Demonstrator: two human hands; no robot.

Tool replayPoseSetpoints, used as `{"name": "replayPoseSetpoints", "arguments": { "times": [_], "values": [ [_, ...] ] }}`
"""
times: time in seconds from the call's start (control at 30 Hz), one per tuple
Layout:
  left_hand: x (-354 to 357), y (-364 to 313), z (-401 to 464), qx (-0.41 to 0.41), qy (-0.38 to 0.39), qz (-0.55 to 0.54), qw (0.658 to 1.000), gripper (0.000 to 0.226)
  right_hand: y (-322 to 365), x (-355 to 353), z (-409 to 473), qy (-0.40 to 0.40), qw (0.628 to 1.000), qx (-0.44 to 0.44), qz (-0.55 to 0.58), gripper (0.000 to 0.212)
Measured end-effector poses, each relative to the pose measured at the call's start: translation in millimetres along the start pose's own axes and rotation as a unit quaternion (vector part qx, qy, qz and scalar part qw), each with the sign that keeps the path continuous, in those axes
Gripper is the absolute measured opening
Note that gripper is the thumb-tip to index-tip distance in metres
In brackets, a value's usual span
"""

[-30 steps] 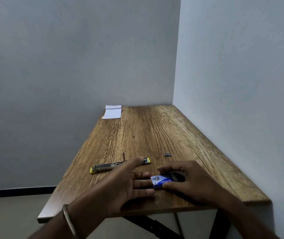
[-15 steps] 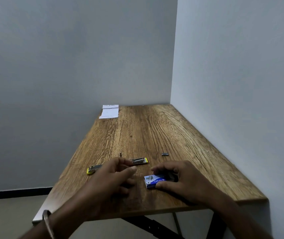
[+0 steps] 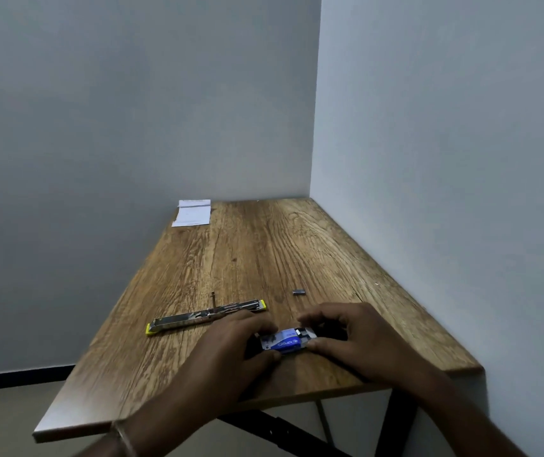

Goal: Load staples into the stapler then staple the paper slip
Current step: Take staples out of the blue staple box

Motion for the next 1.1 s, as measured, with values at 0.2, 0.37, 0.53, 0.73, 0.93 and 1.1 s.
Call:
{"name": "replayPoseSetpoints", "arguments": {
  "times": [0.2,0.37,0.53,0.73,0.93,1.1],
  "values": [
    [0,-4,-3,0.004,-0.008,-0.016,1.0,0.032,-6,-8,-6,-0.001,1.0,0.002,0.007,0.029],
    [2,-2,-4,0.002,-0.011,-0.021,1.0,0.033,1,-9,3,0.029,0.999,0.005,-0.013,0.019],
    [3,-2,-3,-0.001,-0.009,-0.023,1.0,0.033,14,-8,24,0.104,0.991,0.018,-0.083,0.011],
    [4,-1,-4,-0.002,-0.01,-0.014,1.0,0.033,24,-2,40,0.201,0.967,0.033,-0.154,0.013],
    [3,-3,-5,0.0,-0.015,-0.013,1.0,0.033,25,1,50,0.251,0.954,0.046,-0.155,0.016],
    [2,-4,-6,-0.001,-0.018,-0.022,1.0,0.033,17,-10,45,0.218,0.974,0.037,-0.047,0.012]
  ]
}}
Point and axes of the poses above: each hand's wrist, its own z-axis towards the middle knuckle, its own x-axis out of the palm, y = z × x, the point moved 7 cm from there along z, towards the middle knuckle, and after that the axes turned 11 degrees about y, right-handed, at the moved point
